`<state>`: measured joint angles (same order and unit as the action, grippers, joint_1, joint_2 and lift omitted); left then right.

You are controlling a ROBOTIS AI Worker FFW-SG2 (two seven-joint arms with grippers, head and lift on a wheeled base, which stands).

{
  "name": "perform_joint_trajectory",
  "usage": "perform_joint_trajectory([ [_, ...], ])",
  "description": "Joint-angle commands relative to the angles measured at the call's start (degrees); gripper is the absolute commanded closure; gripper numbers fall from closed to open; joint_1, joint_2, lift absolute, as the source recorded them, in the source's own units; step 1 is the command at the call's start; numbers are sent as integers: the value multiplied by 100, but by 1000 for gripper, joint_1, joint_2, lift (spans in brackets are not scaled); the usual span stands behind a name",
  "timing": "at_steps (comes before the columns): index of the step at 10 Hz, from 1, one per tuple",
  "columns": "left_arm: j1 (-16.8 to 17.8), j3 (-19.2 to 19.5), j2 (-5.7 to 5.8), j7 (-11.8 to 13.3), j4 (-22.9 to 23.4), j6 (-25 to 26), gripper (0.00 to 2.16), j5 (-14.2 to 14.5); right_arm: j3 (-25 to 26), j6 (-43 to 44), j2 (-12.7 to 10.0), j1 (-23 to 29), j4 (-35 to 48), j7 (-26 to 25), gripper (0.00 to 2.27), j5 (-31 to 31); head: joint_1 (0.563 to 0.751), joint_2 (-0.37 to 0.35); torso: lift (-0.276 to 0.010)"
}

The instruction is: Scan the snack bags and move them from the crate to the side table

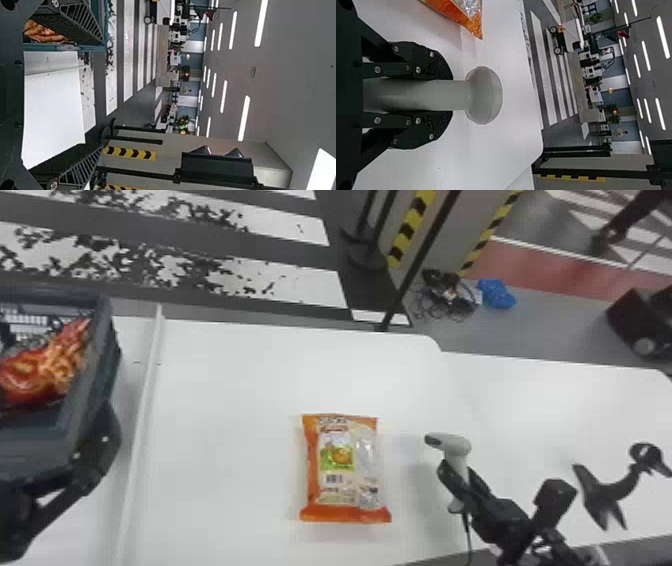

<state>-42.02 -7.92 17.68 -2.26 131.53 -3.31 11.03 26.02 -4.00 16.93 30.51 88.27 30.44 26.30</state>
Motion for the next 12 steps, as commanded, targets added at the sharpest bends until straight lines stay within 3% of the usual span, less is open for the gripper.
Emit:
perform_joint_trajectory([
  [1, -8, -8, -37, -73, -31, 11, 70, -22, -97, 18, 170, -239, -424, 129, 2233, -108, 695, -350, -87],
  [4, -52, -78, -107, -187, -66, -24, 70, -119, -387, 211, 442, -538, -1084, 348, 2189, -248, 695, -350, -87],
  [5, -87, -78, -116, -213, -66, -59, 70, -119, -458, 316, 469, -652, -1277, 348, 1848, -301, 695, -350, -87],
  [6, -105, -78, -116, -213, -57, -77, 70, -136, -493, 316, 486, -678, -1286, 348, 1177, -301, 695, -350, -87],
  [7, -114, -78, -116, -231, -48, -77, 70, -154, -502, 316, 495, -669, -1277, 348, 157, -275, 695, -350, -87],
  [8, -105, -87, -124, -231, -39, -77, 70, -154, -387, 351, 478, -502, -1066, 304, 12, -134, 695, -350, -87],
  [11, -17, -105, -124, -231, -48, -24, 70, -154, 281, 88, 161, 482, 788, 243, 39, 235, 695, -350, -87],
  [12, 1, -105, -124, -231, -48, -6, 70, -154, 360, -527, 144, 658, 1377, 304, 39, 279, 695, -350, -87],
])
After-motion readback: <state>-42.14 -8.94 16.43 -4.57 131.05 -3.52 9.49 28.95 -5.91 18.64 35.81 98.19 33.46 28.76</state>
